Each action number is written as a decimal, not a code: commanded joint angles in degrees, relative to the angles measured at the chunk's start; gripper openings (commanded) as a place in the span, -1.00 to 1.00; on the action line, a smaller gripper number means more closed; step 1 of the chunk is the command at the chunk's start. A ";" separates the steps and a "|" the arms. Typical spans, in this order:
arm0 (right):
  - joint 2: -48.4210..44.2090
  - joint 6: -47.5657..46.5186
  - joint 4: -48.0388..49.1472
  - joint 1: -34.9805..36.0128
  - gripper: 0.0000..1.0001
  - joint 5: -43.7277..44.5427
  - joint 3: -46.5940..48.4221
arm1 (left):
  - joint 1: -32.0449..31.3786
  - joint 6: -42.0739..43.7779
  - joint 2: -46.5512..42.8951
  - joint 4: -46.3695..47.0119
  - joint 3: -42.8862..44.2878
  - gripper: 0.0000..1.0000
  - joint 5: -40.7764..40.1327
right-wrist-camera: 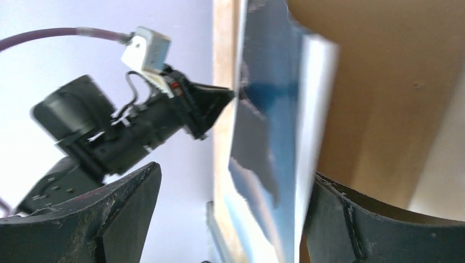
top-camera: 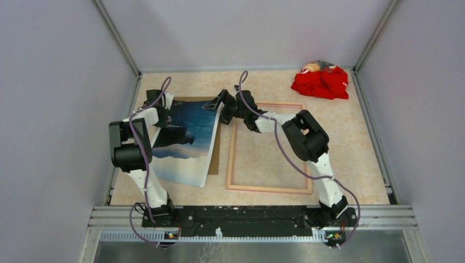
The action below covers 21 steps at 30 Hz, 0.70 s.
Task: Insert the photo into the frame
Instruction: Pick up the photo at the center of the board.
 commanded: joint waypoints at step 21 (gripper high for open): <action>-3.78 -5.99 -6.72 0.53 -1.00 -1.07 5.09 | 0.53 -2.78 -0.58 -11.38 2.24 -0.32 7.69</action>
